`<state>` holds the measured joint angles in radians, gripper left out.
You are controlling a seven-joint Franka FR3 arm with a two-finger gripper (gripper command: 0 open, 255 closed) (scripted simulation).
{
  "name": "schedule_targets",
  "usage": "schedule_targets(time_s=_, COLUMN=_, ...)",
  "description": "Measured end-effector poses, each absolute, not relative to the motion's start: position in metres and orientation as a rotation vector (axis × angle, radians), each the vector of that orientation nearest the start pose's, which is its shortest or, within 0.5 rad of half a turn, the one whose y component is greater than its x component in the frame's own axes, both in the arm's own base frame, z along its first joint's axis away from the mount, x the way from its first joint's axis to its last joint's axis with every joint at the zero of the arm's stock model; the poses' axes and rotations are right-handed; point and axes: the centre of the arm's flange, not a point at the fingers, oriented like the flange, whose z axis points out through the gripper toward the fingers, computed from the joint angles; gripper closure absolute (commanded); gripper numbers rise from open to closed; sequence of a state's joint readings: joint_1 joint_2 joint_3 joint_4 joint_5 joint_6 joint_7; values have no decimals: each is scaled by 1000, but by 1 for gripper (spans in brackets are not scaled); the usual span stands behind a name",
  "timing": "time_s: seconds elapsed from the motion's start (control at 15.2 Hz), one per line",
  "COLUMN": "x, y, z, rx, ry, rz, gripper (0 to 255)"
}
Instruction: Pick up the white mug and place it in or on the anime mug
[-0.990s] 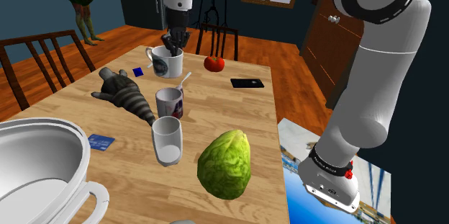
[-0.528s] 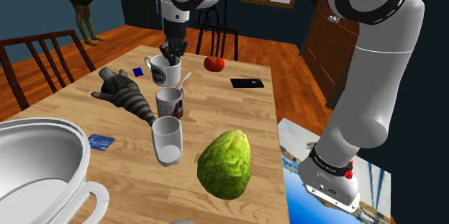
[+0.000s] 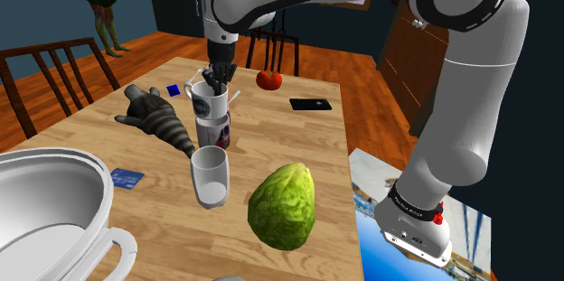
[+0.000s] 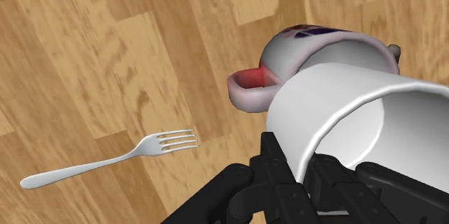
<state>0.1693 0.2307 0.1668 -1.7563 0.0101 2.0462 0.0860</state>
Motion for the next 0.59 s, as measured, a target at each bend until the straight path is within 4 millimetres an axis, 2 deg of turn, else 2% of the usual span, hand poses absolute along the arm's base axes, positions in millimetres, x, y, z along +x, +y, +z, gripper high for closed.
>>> schedule_targets(time_s=0.4, x=598, y=203, z=439, rx=-3059, ry=-369, rz=-83, gripper=255)
schedule_targets(time_s=0.46, x=598, y=203, z=439, rx=-3059, ry=-369, rz=-83, gripper=0)
schedule_targets(time_s=0.59, x=598, y=203, z=438, rx=-3059, ry=-369, rz=-80, gripper=0)
